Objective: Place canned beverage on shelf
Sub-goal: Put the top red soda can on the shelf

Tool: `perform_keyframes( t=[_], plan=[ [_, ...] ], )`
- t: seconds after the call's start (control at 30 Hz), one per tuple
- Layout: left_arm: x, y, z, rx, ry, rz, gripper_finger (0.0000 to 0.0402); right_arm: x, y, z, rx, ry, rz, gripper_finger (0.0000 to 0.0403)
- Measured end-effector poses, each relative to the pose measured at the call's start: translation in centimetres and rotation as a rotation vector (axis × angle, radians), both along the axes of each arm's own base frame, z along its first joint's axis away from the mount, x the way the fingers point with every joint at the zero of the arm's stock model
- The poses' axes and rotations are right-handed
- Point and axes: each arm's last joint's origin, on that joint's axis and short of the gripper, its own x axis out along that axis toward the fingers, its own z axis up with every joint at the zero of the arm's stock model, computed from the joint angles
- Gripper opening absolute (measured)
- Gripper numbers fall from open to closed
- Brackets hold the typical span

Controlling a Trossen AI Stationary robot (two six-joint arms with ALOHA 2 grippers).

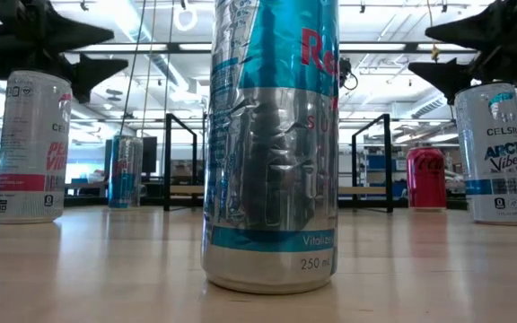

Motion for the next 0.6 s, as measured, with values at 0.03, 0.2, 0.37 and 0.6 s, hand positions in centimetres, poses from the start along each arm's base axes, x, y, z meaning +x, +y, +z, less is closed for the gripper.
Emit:
perform_keyframes(
  t=[0.03, 0.2, 0.37, 0.6],
  plan=[
    [-0.01, 0.0, 0.07, 0.004, -0.007, 0.001, 0.0288, 0.0, 0.0, -0.02, -0.005, 0.003, -0.002, 0.0358],
    [-0.12, 0.0, 0.45, 0.005, -0.047, 0.002, 0.0288, -0.01, -0.13, -0.09, -0.046, 0.021, -0.057, 0.0358],
    [-0.03, 0.0, 0.14, 0.01, -0.013, 0.003, 0.0288, -0.11, -0.48, -0.09, -0.038, 0.03, -0.184, 0.0358],
    [0.01, 0.0, -0.01, -0.005, 0.0, -0.001, 0.0288, -0.26, -0.82, -0.13, -0.007, 0.037, -0.311, 0.0358]
  ],
)
